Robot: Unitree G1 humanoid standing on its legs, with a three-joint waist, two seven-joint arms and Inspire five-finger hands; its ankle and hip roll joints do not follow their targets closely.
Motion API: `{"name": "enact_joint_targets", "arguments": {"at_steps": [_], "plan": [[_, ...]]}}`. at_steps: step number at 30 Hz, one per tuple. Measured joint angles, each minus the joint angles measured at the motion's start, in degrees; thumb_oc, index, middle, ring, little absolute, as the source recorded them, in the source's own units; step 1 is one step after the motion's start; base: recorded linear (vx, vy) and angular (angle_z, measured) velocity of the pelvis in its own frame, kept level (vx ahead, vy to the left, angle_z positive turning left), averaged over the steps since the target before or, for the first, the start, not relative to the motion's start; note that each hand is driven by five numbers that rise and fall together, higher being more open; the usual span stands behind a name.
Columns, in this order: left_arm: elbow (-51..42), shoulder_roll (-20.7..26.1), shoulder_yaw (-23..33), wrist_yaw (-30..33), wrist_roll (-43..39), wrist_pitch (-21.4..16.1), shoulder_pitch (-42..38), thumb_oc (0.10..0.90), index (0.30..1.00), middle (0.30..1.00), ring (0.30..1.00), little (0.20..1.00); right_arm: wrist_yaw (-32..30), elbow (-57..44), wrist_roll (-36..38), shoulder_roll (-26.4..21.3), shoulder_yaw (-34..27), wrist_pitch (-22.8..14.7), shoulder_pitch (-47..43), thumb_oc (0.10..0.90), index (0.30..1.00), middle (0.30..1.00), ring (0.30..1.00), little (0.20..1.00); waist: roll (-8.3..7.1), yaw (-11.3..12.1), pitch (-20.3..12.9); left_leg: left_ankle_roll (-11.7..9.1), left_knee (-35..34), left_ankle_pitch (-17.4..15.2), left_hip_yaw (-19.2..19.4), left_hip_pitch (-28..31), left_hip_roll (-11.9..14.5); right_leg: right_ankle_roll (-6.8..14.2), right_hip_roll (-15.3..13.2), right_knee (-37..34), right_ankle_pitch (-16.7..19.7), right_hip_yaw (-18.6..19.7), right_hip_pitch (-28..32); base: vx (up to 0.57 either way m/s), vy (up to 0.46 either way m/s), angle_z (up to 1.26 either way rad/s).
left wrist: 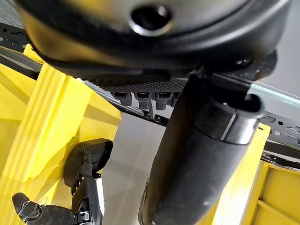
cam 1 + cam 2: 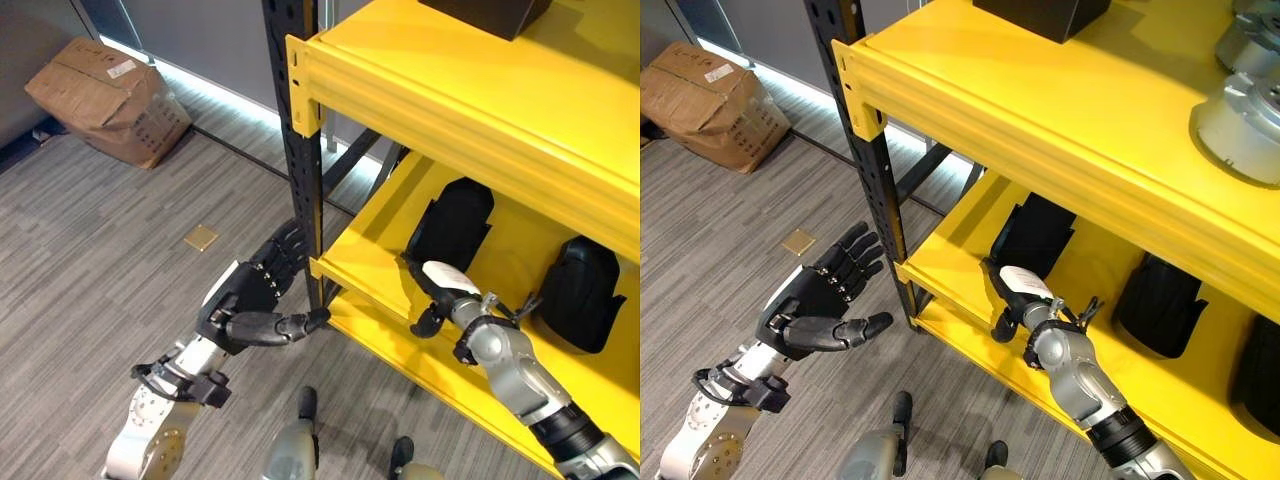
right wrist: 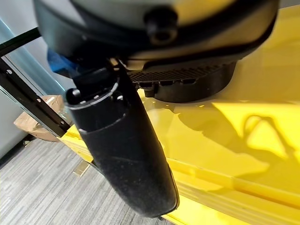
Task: Move parts from the plastic box to the shelf.
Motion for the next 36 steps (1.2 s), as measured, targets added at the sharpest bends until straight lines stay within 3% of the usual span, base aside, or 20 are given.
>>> {"name": "enact_joint_targets", "arguments": {"at_steps": [8, 13, 19, 36], "plan": [[0.04, 0.00, -0.01, -0.38, 0.00, 0.00, 0.00, 0.900, 1.000, 1.000, 1.000, 1.000, -9.30, 0.27, -0.12, 1.18, -0.04, -3.54, 0.91, 0.900, 1.000, 1.000, 1.000, 1.000, 0.15, -0.08, 0.06, 0.04, -0.07, -0.12, 0.05, -0.02, -0.07, -0.05, -0.13, -0.05, -0.04, 0.55, -0.20, 0.01, 0.028, -0.01], [0.03, 0.00, -0.04, -0.35, -0.04, 0.00, 0.08, 0.900, 1.000, 1.000, 1.000, 1.000, -16.50, 0.25, -2.64, 1.27, -0.72, -7.67, 1.12, 0.900, 1.000, 1.000, 1.000, 1.000, 1.56, -0.11, 0.03, 0.07, -0.18, -0.14, 0.11, 0.00, -0.16, -0.05, -0.25, -0.05, -0.04, 0.64, -0.28, 0.01, 0.031, 0.00], [0.02, 0.00, -0.06, -0.35, -0.21, -0.01, 0.38, 0.900, 1.000, 1.000, 1.000, 1.000, -19.48, 0.24, -4.37, 1.25, -0.72, -9.19, 1.30, 0.900, 1.000, 1.000, 1.000, 1.000, 2.62, -0.19, 0.05, 0.04, -0.68, -0.03, 0.20, 0.01, -0.20, -0.10, -0.27, -0.11, -0.09, 0.70, -0.54, 0.00, 0.017, 0.00], [-0.02, 0.00, -0.19, 1.13, -0.54, -0.05, 1.21, 0.900, 1.000, 1.000, 1.000, 1.000, -23.01, -4.34, -4.99, -0.22, -0.75, -14.25, 2.81, 0.900, 1.000, 1.000, 1.000, 1.000, 3.01, -1.78, 0.06, 0.28, -1.18, 0.40, 1.20, 0.59, -0.92, 0.16, -1.10, -0.52, -0.11, 1.26, -0.53, 0.00, 0.001, -0.01]]}}
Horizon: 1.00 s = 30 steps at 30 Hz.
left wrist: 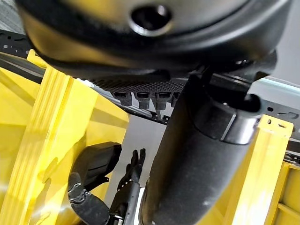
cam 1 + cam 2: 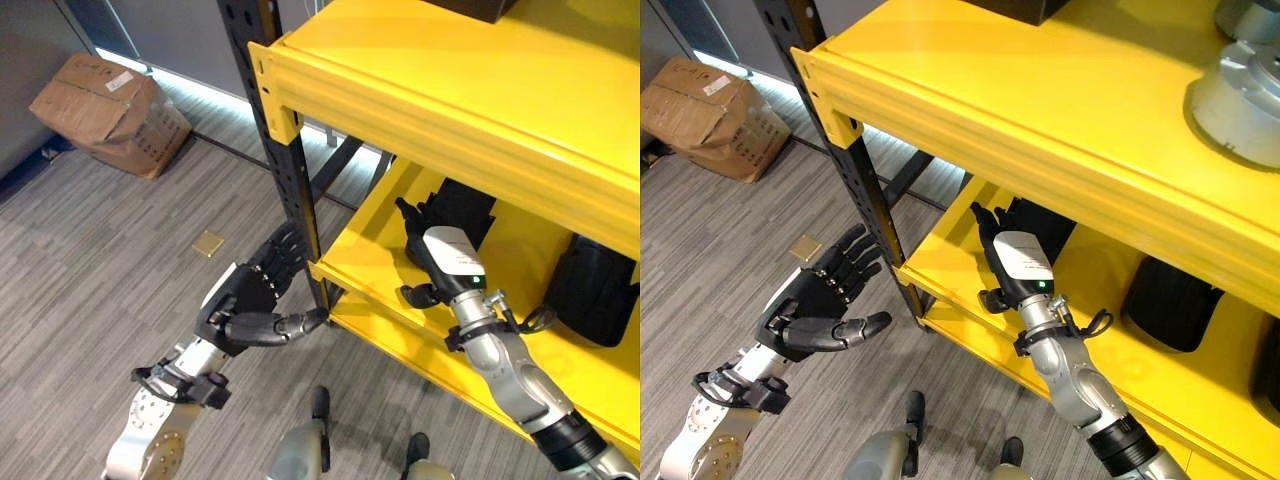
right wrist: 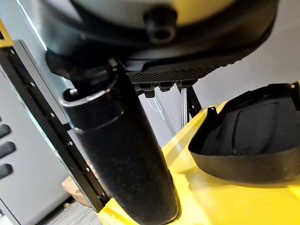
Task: Move parts from the plastic box to the shelf.
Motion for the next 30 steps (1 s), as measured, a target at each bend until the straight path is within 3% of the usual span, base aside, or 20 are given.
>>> {"name": "enact_joint_targets", "arguments": {"at_steps": [9, 17, 21, 25, 28, 30], "plan": [[-0.56, 0.00, -0.05, 0.70, -0.04, -0.09, 0.56, 0.900, 1.000, 1.000, 1.000, 1.000, 1.61, -8.46, 3.10, -1.65, -2.06, -3.66, 4.00, 0.900, 1.000, 1.000, 1.000, 1.000, 0.22, -1.55, -0.01, 0.02, -0.82, 0.17, 0.60, 0.77, 0.02, 0.12, -0.02, -0.23, 0.06, 0.29, 0.10, -0.01, 0.001, -0.03], [-1.13, -0.09, -0.06, -0.23, -2.17, -0.09, 0.80, 0.900, 1.000, 1.000, 1.000, 1.000, 1.80, -10.17, 11.40, -2.93, -4.27, -8.04, 9.08, 0.900, 1.000, 1.000, 1.000, 1.000, 0.22, -2.83, -0.04, -0.03, -2.04, 0.33, 1.78, 2.46, 0.11, 0.15, -0.02, -0.34, 0.08, 1.63, 0.53, -0.04, -0.011, -0.09], [-1.28, -2.13, -1.20, -2.98, -9.29, 3.80, 0.62, 0.900, 1.000, 1.000, 1.000, 1.000, -1.74, -10.97, 22.11, -0.60, -7.88, -12.12, 13.99, 0.900, 1.000, 1.000, 1.000, 1.000, 0.13, -5.00, -0.10, -0.02, -2.96, 0.47, 2.97, 4.31, 0.09, 0.19, -0.08, -0.33, 0.11, 2.85, 1.05, -0.03, 0.000, -0.13], [-1.24, -4.19, -4.95, -3.21, -14.32, 7.61, 0.85, 0.900, 1.000, 1.000, 1.000, 1.000, -5.26, -11.40, 25.01, 2.16, -13.45, -15.83, 18.06, 0.900, 1.000, 1.000, 1.000, 1.000, -0.15, -7.92, -0.92, -0.27, -3.84, 0.34, 4.18, 5.81, 0.33, 0.33, 0.09, -0.38, 0.20, 4.51, 1.30, -0.02, 0.014, -0.21], [-1.23, -4.21, -4.80, -3.48, -14.37, 7.91, 2.53, 0.900, 1.000, 1.000, 1.000, 1.000, -8.01, -14.68, 26.26, 3.88, -22.24, -18.48, 25.67, 0.900, 1.000, 1.000, 1.000, 1.000, -0.41, -11.08, -2.69, -0.57, -3.97, 0.03, 5.86, 6.51, 0.92, 0.29, 0.57, -0.46, 0.29, 6.40, 0.99, -0.04, -0.010, -0.30], [-1.06, -4.23, -4.66, -4.36, -15.46, 8.03, 3.10, 0.900, 1.000, 1.000, 1.000, 1.000, -10.19, -14.71, 26.25, 3.66, -24.37, -18.43, 26.80, 0.900, 1.000, 1.000, 1.000, 1.000, -0.53, -12.08, -3.55, -0.79, -3.97, -0.12, 6.68, 6.74, 1.34, 0.17, 0.94, -0.84, 0.59, 7.02, 0.75, -0.02, -0.012, -0.22]]}}
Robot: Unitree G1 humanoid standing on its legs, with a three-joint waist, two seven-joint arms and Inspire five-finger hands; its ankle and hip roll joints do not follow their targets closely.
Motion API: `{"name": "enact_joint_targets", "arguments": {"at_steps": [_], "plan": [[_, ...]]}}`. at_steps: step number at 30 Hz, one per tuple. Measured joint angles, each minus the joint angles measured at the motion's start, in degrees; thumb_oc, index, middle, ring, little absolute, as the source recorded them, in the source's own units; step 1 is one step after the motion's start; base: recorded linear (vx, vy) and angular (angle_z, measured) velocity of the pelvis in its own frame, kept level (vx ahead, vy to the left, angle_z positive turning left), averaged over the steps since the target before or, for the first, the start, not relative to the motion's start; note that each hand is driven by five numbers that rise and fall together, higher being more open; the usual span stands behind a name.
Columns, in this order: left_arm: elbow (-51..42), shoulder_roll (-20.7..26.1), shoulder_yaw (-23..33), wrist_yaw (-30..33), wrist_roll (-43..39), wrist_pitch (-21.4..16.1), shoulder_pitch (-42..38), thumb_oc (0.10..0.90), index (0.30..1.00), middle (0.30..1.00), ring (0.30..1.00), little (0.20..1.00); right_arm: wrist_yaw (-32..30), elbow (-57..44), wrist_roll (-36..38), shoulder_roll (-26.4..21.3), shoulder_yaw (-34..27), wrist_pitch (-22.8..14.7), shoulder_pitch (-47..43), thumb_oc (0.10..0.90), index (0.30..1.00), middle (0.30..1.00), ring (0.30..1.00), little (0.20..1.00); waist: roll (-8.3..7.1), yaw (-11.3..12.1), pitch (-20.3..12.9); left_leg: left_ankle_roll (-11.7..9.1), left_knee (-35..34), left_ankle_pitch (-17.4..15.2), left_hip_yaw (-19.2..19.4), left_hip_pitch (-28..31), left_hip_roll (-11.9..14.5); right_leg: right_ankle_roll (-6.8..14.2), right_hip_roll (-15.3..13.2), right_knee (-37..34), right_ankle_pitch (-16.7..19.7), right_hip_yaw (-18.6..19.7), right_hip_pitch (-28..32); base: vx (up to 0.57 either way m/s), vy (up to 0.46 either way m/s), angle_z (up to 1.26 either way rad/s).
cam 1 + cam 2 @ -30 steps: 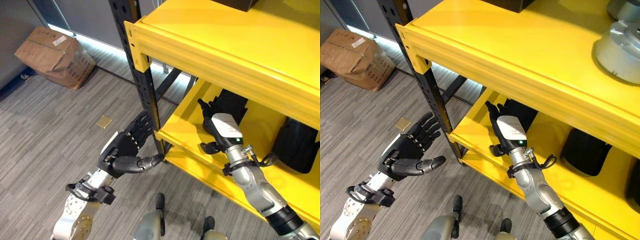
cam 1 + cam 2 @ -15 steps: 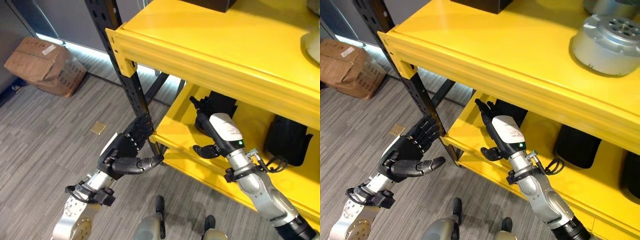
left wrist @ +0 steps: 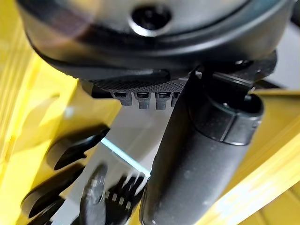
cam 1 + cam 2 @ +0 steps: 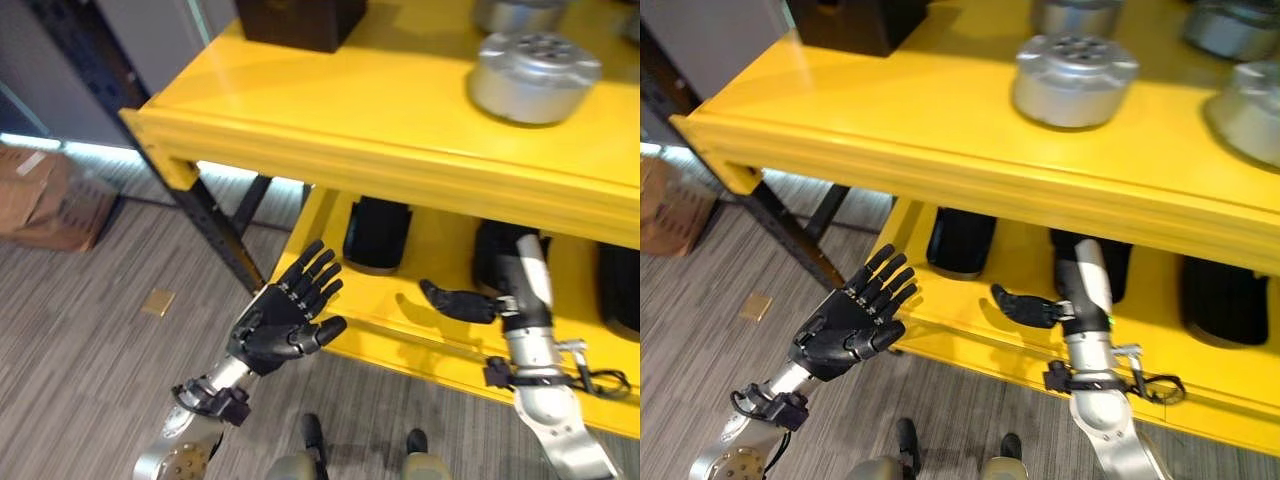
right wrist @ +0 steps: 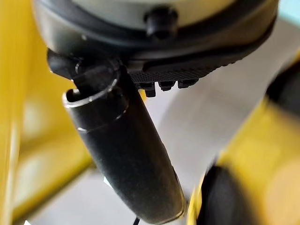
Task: Move parts from the plastic box to the shelf.
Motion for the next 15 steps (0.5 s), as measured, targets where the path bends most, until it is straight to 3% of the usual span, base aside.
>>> {"name": "enact_joint_targets", "arguments": {"at_steps": [5, 8, 10, 11, 15], "plan": [[1.28, 0.12, -1.11, -5.19, -4.46, 1.13, 0.02, 0.900, 1.000, 1.000, 1.000, 1.000, -1.54, 0.99, 0.31, -1.05, -2.43, 0.03, 3.33, 0.900, 1.000, 1.000, 1.000, 1.000, -0.14, -2.56, -2.64, -0.27, -0.05, -0.20, 1.74, 0.49, 0.60, -0.16, 0.54, -0.48, 0.41, 1.84, -0.87, -0.01, -0.010, -0.22], [1.44, 0.04, -0.05, -6.15, -7.17, 0.14, 1.56, 0.900, 1.000, 1.000, 1.000, 1.000, -1.84, 2.10, 3.04, -1.11, -4.47, 0.10, 7.65, 0.900, 1.000, 1.000, 1.000, 1.000, -0.04, -3.76, -3.32, -0.81, -0.27, -1.22, 4.86, 1.89, 0.95, 0.05, 0.46, -1.34, 0.82, 4.27, -1.38, -0.02, -0.068, -0.47], [1.84, 0.21, 0.27, -4.59, -7.05, -1.40, 2.35, 0.900, 1.000, 1.000, 1.000, 1.000, -2.47, 4.01, 4.35, -1.12, -4.40, 0.54, 7.68, 0.900, 1.000, 1.000, 1.000, 1.000, -0.16, -4.65, -3.88, -1.08, -0.32, -1.48, 6.44, 2.13, 1.30, 0.16, 0.37, -2.81, 1.56, 4.16, -1.44, 0.01, -0.100, -0.56], [2.81, -0.04, 0.79, -0.65, -7.06, -3.73, 3.09, 0.900, 1.000, 1.000, 1.000, 1.000, -3.31, 5.05, 4.68, -1.13, -4.44, 1.40, 7.86, 0.900, 1.000, 1.000, 1.000, 1.000, -0.24, -4.15, -4.37, -1.51, -0.34, -1.89, 8.48, 3.08, 1.92, 0.06, 0.29, -4.07, 3.21, 3.67, -1.24, 0.01, -0.171, -0.65], [4.34, -4.51, 9.02, 2.51, -6.87, -5.54, 6.19, 0.900, 1.000, 1.000, 1.000, 1.000, -4.90, 5.46, 5.50, -1.12, -4.92, 2.46, 8.70, 0.900, 1.000, 1.000, 1.000, 1.000, -0.06, -3.74, -5.30, -2.61, -0.34, -1.55, 8.99, 3.65, 4.15, -0.58, 1.75, -4.99, 3.93, 1.98, -0.86, 0.02, -0.161, -0.20]]}}
